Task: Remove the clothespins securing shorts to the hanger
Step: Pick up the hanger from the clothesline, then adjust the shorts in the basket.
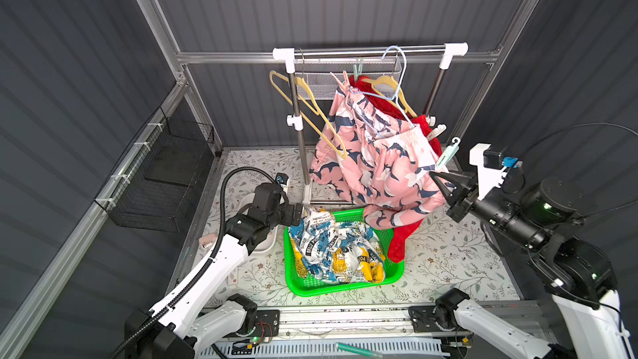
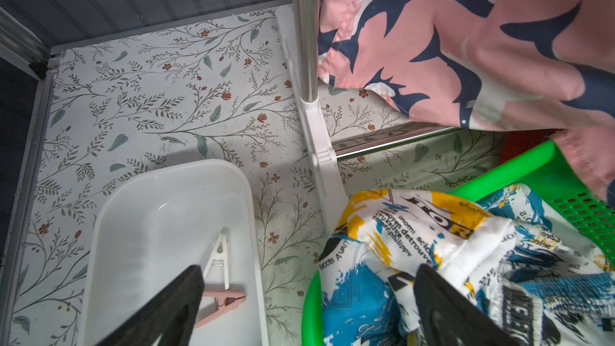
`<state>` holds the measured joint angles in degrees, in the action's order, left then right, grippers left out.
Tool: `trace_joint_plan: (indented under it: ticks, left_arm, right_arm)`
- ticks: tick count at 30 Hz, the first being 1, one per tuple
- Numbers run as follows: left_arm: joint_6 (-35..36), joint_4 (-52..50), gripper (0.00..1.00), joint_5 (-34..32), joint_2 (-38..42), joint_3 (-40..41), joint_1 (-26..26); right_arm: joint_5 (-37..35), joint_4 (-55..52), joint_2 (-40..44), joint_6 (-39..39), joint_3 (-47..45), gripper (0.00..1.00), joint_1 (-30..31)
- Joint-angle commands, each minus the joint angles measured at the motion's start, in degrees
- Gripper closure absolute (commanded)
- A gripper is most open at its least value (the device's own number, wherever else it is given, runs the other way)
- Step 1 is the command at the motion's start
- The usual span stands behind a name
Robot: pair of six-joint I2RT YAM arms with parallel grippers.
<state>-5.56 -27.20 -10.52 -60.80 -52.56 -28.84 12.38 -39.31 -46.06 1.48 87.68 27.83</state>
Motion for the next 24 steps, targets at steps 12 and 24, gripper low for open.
trace_joint_plan:
  ticks: [12, 24]
  left_arm:
    - [2.2, 2.3, 0.0, 2.1, 0.2, 2.1, -0.6]
    - [5.7, 12.1, 0.0, 16.7, 3.8, 4.8, -0.6]
  right_arm:
    - [6.2, -19.2, 2.4, -1.0, 16.2, 1.0, 0.1]
    - [13.7, -31.3, -0.6, -2.5, 28.3, 1.0, 0.1]
